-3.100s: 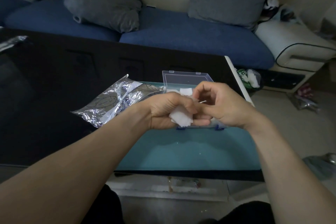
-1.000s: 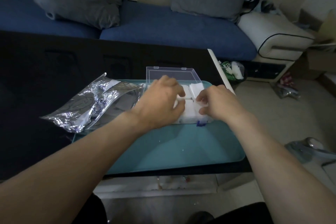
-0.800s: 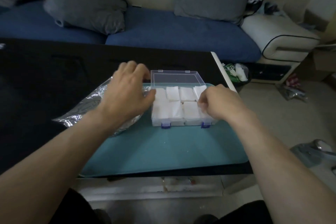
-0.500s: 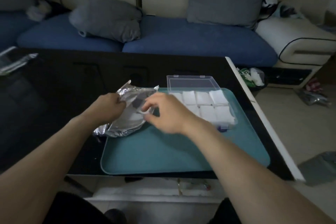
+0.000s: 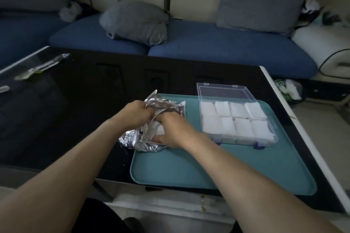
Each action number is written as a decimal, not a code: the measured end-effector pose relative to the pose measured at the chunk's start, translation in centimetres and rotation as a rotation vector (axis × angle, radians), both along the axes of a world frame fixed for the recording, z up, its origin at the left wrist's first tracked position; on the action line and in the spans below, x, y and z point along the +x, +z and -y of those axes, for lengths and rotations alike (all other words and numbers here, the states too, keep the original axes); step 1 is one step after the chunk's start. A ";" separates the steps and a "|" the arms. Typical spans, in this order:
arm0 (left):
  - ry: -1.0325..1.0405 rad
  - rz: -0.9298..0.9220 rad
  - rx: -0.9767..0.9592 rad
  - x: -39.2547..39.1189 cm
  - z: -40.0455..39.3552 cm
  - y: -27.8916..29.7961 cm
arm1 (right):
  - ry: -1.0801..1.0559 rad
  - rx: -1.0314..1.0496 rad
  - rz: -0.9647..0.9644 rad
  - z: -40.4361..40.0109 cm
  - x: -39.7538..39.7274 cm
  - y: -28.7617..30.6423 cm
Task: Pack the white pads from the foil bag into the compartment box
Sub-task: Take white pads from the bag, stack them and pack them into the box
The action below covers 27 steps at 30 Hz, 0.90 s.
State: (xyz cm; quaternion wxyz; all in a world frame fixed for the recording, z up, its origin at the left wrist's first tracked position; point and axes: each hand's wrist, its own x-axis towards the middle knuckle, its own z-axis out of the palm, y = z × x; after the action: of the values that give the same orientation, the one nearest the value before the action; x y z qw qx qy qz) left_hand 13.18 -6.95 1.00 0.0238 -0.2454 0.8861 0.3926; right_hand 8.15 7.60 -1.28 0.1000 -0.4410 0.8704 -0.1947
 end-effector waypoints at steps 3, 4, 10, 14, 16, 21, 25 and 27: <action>-0.002 0.014 -0.057 -0.3 -0.4 0.2 | -0.056 -0.084 0.009 -0.5 -0.5 -0.1; -0.007 0.013 -0.067 -0.3 -0.5 0.2 | -0.070 -0.132 0.028 -0.8 -0.8 -0.1; 0.016 0.049 -0.121 -0.9 -1.1 0.4 | -0.081 -0.332 0.212 -2.9 -1.2 0.9; 0.027 0.059 -0.201 -1.0 -2.1 1.1 | -0.292 -0.544 0.308 -4.9 -1.7 1.9; 0.015 0.052 -0.258 -1.0 -2.9 1.8 | -0.420 -0.654 0.462 -6.1 -2.2 2.3; -0.173 -0.196 -0.239 -0.3 -5.9 3.6 | -0.664 -0.867 0.834 -9.7 -2.6 3.7; -0.154 -0.538 0.051 0.0 -9.7 4.7 | -0.566 -0.956 1.079 -12.1 -2.3 5.3; -0.111 -0.533 0.277 -0.5 -11.7 4.4 | -0.492 -0.975 1.133 -12.7 -1.8 5.8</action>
State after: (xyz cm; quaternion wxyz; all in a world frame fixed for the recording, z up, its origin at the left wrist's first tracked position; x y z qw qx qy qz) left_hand 12.71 4.71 5.39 -0.1549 -0.0796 0.8113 0.5581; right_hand 6.35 20.34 4.55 0.2778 -0.0630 0.5757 -0.7664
